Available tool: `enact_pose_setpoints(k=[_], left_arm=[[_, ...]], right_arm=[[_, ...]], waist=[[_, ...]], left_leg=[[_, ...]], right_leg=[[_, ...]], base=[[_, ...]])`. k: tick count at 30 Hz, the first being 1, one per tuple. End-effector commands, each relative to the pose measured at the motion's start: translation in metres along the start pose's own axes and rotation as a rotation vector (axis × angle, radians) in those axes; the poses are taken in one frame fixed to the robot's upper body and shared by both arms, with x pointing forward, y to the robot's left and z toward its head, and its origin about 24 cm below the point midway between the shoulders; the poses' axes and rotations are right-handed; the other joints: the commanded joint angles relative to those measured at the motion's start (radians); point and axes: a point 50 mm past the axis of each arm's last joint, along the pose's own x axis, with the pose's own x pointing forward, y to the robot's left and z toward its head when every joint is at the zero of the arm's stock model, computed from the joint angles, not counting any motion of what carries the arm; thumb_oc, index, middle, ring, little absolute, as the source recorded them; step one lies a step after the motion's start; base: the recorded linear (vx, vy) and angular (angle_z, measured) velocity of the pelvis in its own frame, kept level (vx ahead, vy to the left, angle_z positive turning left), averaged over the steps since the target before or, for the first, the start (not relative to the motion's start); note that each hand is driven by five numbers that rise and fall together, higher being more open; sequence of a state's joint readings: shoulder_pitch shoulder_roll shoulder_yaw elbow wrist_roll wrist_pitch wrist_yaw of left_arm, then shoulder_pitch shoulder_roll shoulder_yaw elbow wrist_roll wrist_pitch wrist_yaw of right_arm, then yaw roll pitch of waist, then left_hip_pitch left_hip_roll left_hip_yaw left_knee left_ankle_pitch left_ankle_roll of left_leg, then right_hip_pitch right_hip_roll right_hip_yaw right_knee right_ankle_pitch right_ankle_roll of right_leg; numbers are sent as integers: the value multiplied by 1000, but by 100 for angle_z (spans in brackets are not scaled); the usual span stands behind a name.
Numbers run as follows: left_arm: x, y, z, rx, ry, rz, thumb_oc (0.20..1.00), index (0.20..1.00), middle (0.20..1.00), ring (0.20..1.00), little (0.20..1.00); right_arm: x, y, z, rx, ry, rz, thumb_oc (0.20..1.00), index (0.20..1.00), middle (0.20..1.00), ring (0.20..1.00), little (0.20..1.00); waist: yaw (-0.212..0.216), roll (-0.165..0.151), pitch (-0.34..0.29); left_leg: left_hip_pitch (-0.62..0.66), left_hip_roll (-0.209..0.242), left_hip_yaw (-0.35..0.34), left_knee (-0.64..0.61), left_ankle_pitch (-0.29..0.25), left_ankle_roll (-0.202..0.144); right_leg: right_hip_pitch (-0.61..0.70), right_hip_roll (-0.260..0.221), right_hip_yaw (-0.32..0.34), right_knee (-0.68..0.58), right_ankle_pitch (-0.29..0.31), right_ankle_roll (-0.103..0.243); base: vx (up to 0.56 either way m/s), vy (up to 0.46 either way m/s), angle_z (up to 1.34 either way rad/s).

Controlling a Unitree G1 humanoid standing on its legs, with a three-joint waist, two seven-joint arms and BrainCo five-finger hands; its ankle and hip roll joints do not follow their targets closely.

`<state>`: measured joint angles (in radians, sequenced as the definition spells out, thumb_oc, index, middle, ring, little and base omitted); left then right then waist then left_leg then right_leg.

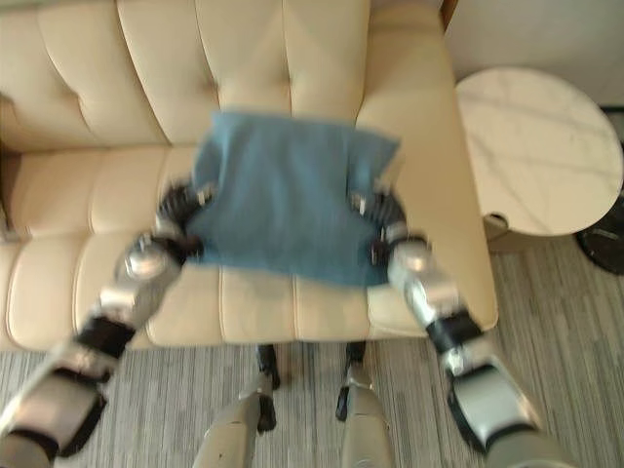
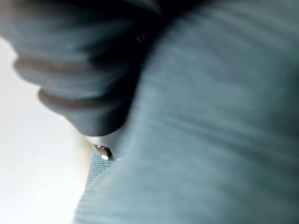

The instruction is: Pick up all the scattered cushions and arrange them neatly on the sofa.

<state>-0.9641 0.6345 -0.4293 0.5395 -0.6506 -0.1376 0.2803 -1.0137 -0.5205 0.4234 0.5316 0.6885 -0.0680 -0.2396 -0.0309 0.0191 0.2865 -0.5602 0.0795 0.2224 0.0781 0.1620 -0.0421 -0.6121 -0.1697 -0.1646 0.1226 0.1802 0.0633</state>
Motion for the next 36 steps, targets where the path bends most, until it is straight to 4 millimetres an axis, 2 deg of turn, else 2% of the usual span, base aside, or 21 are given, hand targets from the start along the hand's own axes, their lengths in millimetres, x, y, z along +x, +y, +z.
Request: enact_pose_setpoints(k=[1, 3, 4, 5, 6, 7, 8, 9, 10, 12, 13, 17, 21, 22, 23, 24, 27, 32, 33, 34, 36], left_arm=[[21, -46, 152, 23, -605, -155, 200, 200, 200, 200, 200], [23, -43, 174, 73, -671, -124, 200, 200, 200, 200, 200], [28, -36, 195, 164, -727, -36, 200, 200, 200, 200, 200], [28, -36, 197, 165, -733, -33, 200, 200, 200, 200, 200], [37, -25, 208, 282, -741, 129, 200, 200, 200, 200, 200], [42, -21, 212, 359, -733, 217, 200, 200, 200, 200, 200], [42, -22, 214, 360, -740, 222, 200, 200, 200, 200, 200], [50, -16, 222, 577, -735, 375, 1000, 1000, 1000, 1000, 1000], [50, -17, 224, 578, -740, 379, 1000, 1000, 1000, 1000, 1000], [53, -15, 240, 822, -760, 489, 1000, 1000, 1000, 1000, 1000], [53, -16, 241, 823, -762, 490, 1000, 1000, 1000, 1000, 1000], [61, 3, 225, 1018, -664, 580, 1000, 1000, 1000, 1000, 1000], [66, 26, 188, 1124, -501, 572, 1000, 1000, 1000, 1000, 1000], [67, 41, 154, 1063, -355, 540, 1000, 1000, 1000, 1000, 1000], [67, 42, 153, 1063, -351, 538, 1000, 1000, 1000, 1000, 1000], [63, 56, 118, 951, -217, 515, 1000, 1000, 1000, 1000, 1000], [48, 75, 59, 674, -28, 475, 1000, 1000, 1000, 1000, 1000], [-15, 80, -61, 70, 241, 404, 1000, 1000, 1000, 1000, 1000], [-17, 80, -63, 70, 247, 405, 1000, 1000, 1000, 1000, 1000], [-49, 78, -100, 14, 344, 387, 1000, 1000, 1000, 1000, 1000], [-92, 67, -136, -41, 440, 350, 1000, 1000, 1000, 1000, 1000]], right_arm=[[11, 68, 138, 110, -553, 222, 200, 200, 200, 200, 200], [14, 71, 159, 75, -611, 206, 200, 200, 200, 200, 200], [17, 72, 183, -11, -680, 161, 200, 200, 200, 200, 200], [17, 72, 185, -13, -685, 159, 200, 200, 200, 200, 200], [22, 71, 201, -141, -735, 60, 200, 200, 200, 200, 200], [26, 72, 208, -217, -752, -3, 1000, 1000, 1000, 1000, 1000], [26, 73, 210, -219, -759, -7, 1000, 1000, 1000, 1000, 1000], [33, 69, 217, -451, -787, -153, 1000, 1000, 1000, 1000, 1000], [33, 70, 219, -454, -793, -159, 1000, 1000, 1000, 1000, 1000], [38, 58, 230, -801, -836, -349, 1000, 1000, 1000, 1000, 1000], [38, 58, 230, -802, -838, -352, 1000, 1000, 1000, 1000, 1000], [50, 35, 206, -948, -721, -452, 1000, 1000, 1000, 1000, 1000], [54, 19, 170, -944, -589, -465, 1000, 1000, 1000, 1000, 1000], [56, 2, 145, -890, -474, -478, 1000, 1000, 1000, 1000, 1000], [56, 2, 144, -890, -471, -476, 1000, 1000, 1000, 1000, 1000], [54, -12, 119, -806, -368, -486, 1000, 1000, 1000, 1000, 1000], [45, -35, 73, -605, -187, -494, 1000, 1000, 1000, 1000, 1000], [-3, -57, -39, 32, 100, -479, 1000, 1000, 1000, 1000, 1000], [-4, -57, -41, 31, 106, -477, 1000, 1000, 1000, 1000, 1000], [-32, -65, -79, 83, 205, -474, 1000, 1000, 1000, 1000, 1000], [-71, -65, -120, 125, 313, -461, 1000, 1000, 1000, 1000, 1000]], waist=[[4, -31, 29], [8, -31, 32], [13, -34, 34], [12, -33, 33], [13, -35, 34], [17, -35, 40], [16, -34, 40], [26, -33, 51], [26, -33, 52], [35, -32, 66], [34, -31, 65], [38, -42, 54], [37, -45, 45], [35, -45, 45], [35, -44, 43], [34, -41, 44], [29, -33, 51], [25, -17, 48], [25, -15, 41], [22, -11, 35], [20, -15, 31]], left_leg=[[-84, 17, -126, 202, -247, -43], [-141, 21, -136, 226, -252, -45], [-218, 24, -153, 253, -252, -46], [-227, 24, -154, 258, -253, -46], [-286, 25, -168, 267, -251, -49], [-319, 26, -171, 271, -247, -50], [-327, 25, -172, 273, -247, -51], [-370, 25, -180, 263, -236, -51], [-375, 25, -181, 264, -235, -51], [-435, 20, -187, 245, -216, -56], [-439, 20, -188, 245, -215, -56], [-479, 4, -188, 201, -184, -61], [-488, -5, -193, 178, -170, -55], [-477, -7, -196, 168, -163, -54], [-475, -7, -196, 167, -163, -54], [-456, -8, -197, 159, -158, -55], [-400, -10, -195, 140, -158, -55], [-248, -22, -174, 108, -142, -53], [-228, -19, -181, 101, -165, -59], [-144, -23, -176, 85, -170, -59], [-61, -30, -161, 60, -146, -56]], right_leg=[[-55, -30, 23, 142, -221, 93], [-108, -34, 21, 160, -221, 98], [-174, -37, 20, 183, -221, 103], [-182, -38, 19, 187, -222, 103], [-237, -41, 15, 203, -223, 106], [-265, -44, 11, 207, -223, 107], [-271, -45, 11, 209, -223, 107], [-314, -47, 7, 209, -219, 107], [-319, -48, 6, 211, -219, 107], [-371, -45, -5, 203, -214, 111], [-374, -45, -6, 203, -213, 110], [-412, -34, -17, 175, -200, 113], [-420, -23, -22, 156, -192, 111], [-407, -22, -24, 144, -188, 108], [-405, -21, -24, 143, -187, 108], [-389, -20, -24, 137, -186, 104], [-341, -17, -21, 124, -185, 99], [-196, -17, -39, 82, -164, 85], [-179, -11, -31, 80, -187, 93], [-89, -9, -42, 51, -186, 88], [1, -14, -60, 18, -161, 81]], base=[[-51, -53, 5], [-42, -55, 8], [-14, -36, 9], [-6, -79, 14], [12, -61, 13], [12, -62, 15], [4, -60, 13], [2, -40, 11], [3, -69, 11], [3, -48, 11], [3, -48, 14], [13, -33, 14], [12, 10, 7], [8, 23, 6], [1, 34, 6], [-4, 31, 3], [-7, 54, 1], [-20, 47, -4], [26, 42, -10], [45, 35, -13], [9, 50, -11]])
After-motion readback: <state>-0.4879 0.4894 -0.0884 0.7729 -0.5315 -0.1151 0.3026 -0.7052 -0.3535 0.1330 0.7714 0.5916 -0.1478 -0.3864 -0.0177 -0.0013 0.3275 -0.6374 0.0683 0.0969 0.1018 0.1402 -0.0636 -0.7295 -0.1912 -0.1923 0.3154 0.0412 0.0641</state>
